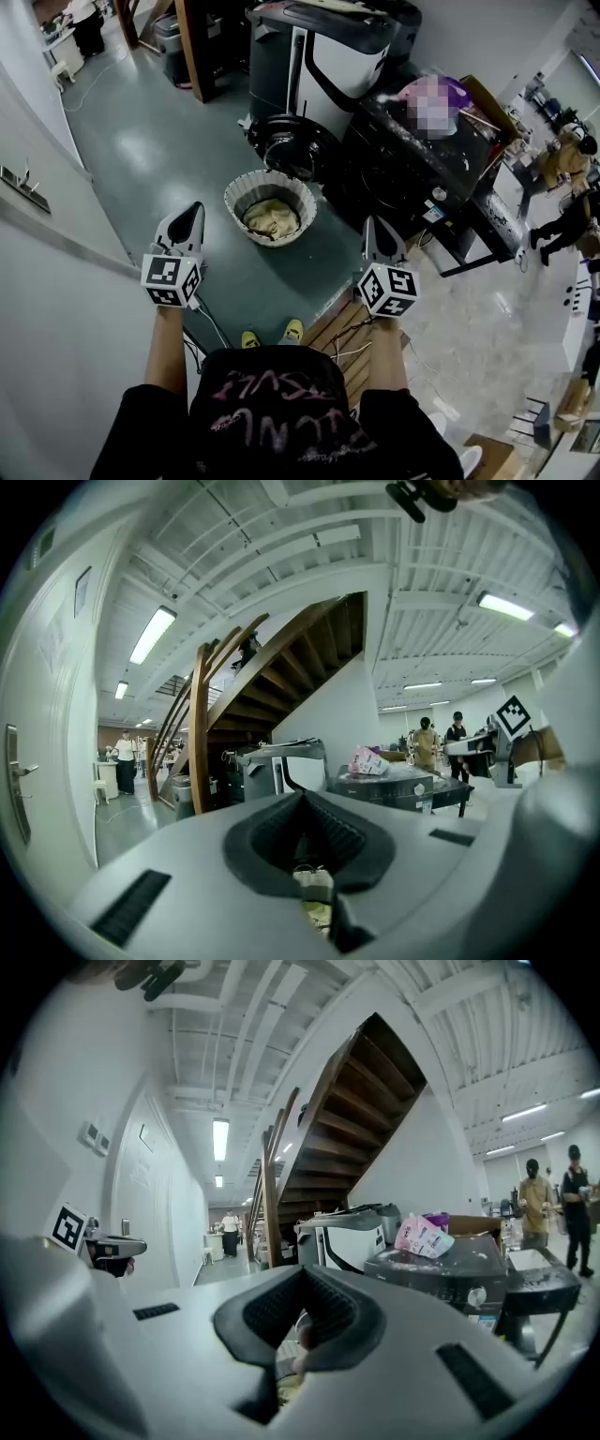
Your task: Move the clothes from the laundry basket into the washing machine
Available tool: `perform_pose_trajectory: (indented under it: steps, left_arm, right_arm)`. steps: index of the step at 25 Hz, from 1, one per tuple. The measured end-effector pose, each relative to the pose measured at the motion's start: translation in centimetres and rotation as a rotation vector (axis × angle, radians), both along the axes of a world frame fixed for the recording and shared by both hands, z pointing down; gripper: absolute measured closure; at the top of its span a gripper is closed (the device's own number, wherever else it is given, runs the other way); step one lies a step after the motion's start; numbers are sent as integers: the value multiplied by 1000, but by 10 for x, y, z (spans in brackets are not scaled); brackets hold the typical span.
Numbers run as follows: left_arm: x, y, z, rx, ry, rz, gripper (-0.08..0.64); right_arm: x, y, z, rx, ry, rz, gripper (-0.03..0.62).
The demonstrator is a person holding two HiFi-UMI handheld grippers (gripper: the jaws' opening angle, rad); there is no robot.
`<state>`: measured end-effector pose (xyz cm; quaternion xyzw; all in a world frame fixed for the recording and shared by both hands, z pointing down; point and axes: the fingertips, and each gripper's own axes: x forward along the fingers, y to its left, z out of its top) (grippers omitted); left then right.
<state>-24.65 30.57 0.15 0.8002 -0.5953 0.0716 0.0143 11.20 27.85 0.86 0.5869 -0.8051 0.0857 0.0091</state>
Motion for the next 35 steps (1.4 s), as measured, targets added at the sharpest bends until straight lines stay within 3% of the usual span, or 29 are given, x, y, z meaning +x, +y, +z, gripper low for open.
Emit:
perform_pose_trajectory:
  steps: [10, 15, 20, 25, 28, 35]
  left_arm:
    - [2, -2, 0, 4, 22, -5, 548]
    - [5, -1, 0, 3, 33, 1, 509]
    - [6, 1, 3, -10, 51, 9, 400]
    - [9, 1, 5, -13, 63, 21, 351]
    - [9, 1, 6, -19, 82, 21, 313]
    - [14, -7, 9, -29, 78, 12, 310]
  right_arm:
    - [7, 2, 2, 13, -21, 39, 586]
    - [4, 4, 2, 19, -32, 13, 508]
    - [-2, 7, 6, 3, -44, -35, 395]
    - [-4, 6, 7, 11, -43, -50, 312]
    - [-2, 4, 8, 10, -49, -51, 293]
    - [3, -6, 12, 5, -63, -54, 293]
